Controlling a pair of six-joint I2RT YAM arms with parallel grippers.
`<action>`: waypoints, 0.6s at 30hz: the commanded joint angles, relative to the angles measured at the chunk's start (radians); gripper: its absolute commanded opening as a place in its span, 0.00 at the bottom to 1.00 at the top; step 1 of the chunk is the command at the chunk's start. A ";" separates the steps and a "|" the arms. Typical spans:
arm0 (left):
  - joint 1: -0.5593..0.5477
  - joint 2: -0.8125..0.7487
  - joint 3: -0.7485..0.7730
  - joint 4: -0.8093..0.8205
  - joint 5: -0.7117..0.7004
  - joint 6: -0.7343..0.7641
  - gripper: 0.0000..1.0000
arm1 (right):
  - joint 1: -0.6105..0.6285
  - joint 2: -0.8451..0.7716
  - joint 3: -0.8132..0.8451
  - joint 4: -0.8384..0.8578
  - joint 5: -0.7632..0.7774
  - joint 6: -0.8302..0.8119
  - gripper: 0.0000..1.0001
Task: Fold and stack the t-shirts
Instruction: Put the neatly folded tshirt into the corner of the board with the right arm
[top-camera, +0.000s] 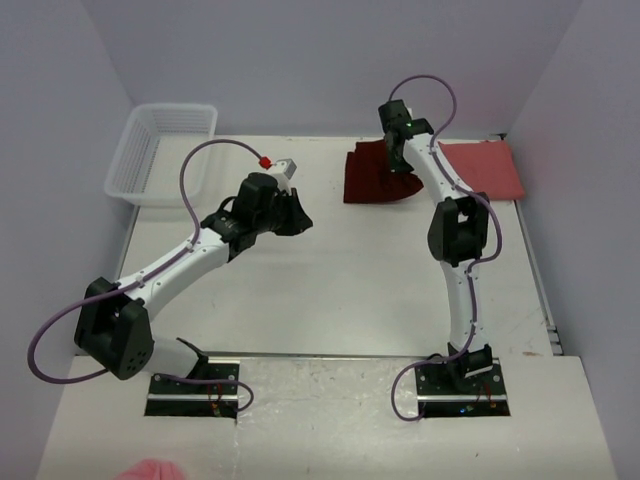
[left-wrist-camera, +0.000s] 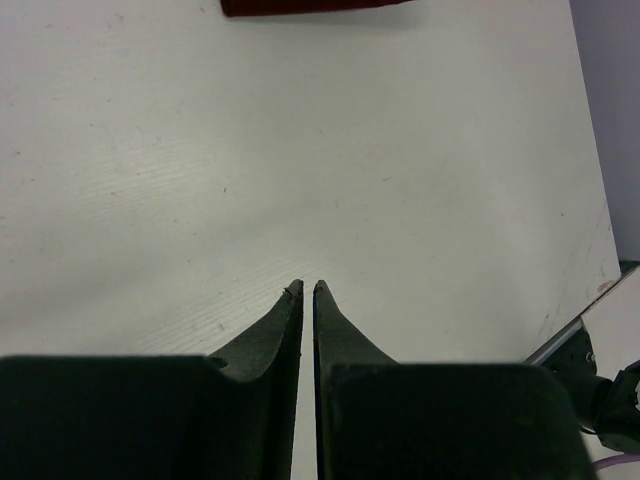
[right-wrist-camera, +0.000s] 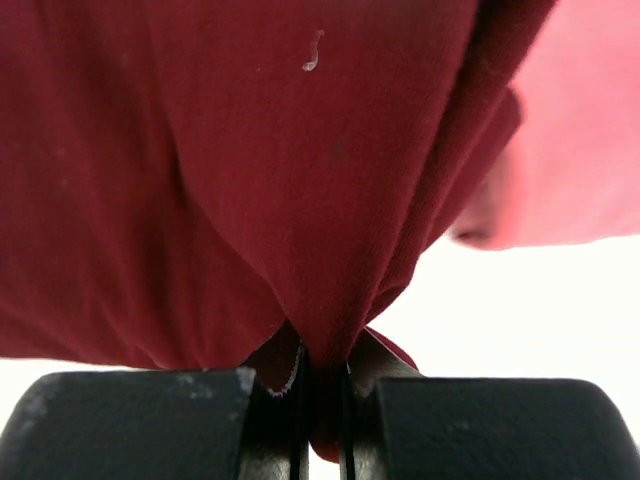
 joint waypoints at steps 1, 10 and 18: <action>-0.005 -0.019 0.005 0.025 0.032 -0.001 0.08 | -0.028 0.019 0.140 -0.009 0.138 -0.123 0.00; -0.005 0.030 0.014 0.037 0.061 0.007 0.08 | -0.054 0.031 0.177 0.106 0.189 -0.289 0.00; -0.005 0.033 0.014 0.031 0.052 0.014 0.08 | -0.079 0.001 0.185 0.114 0.276 -0.286 0.00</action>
